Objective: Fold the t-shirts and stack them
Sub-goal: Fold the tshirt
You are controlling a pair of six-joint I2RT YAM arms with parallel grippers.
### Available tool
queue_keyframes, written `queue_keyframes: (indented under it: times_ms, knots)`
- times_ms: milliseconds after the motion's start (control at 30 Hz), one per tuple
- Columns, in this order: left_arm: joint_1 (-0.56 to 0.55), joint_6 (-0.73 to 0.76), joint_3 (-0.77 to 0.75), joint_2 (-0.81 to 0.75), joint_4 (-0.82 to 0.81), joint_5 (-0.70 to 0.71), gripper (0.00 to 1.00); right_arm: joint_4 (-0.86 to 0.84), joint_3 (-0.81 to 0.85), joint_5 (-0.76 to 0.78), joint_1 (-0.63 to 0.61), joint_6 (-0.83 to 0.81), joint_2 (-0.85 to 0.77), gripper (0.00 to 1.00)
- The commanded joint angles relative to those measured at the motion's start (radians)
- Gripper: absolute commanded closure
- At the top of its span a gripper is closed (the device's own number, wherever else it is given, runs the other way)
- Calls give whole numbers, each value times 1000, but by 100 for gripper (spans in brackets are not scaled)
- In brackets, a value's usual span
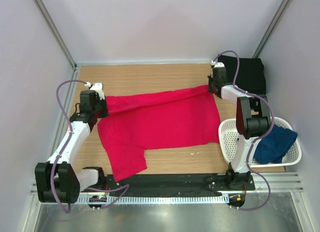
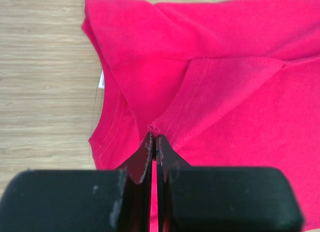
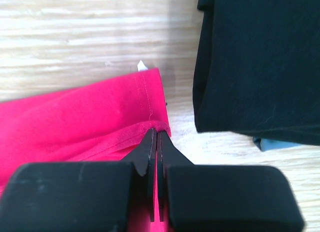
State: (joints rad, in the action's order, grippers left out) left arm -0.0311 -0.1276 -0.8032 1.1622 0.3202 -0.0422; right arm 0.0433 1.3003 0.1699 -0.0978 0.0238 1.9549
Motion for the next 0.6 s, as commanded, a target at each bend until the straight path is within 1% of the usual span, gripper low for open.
queue_keyframes:
  times_ms: [0, 167, 267, 300, 367, 433, 467, 500, 533, 567]
  knots:
    - [-4, -32, 16, -41, 19, 27, 100, -2, -12, 6, 4, -4, -56, 99]
    - [-16, -49, 33, -53, 40, 5, 100, 6, -7, 5, 6, -7, -53, 99]
    - [-20, -38, 30, -56, 43, 16, 99, 13, -10, -15, 4, -7, -53, 99]
    - [-20, -29, 30, -56, 45, 16, 97, 13, -16, -15, 4, -8, -53, 99]
    - [-20, -23, 27, -61, 51, 1, 96, 13, -21, -9, 4, -12, -51, 99]
    - [-20, -12, 25, -84, 54, -28, 92, 18, -19, -15, 4, -18, -53, 99]
    - [-20, -12, 25, -97, 53, -38, 86, 20, -19, -23, 6, -21, -54, 98]
    - [-18, -12, 22, -110, 53, -39, 56, 17, -19, -41, 6, -21, -56, 92]
    - [-20, -12, 22, -124, 49, -35, 42, 18, -19, -50, 4, -19, -62, 88]
    - [-18, -12, 18, -151, 46, -28, 33, 18, -16, -55, 4, -21, -63, 84]
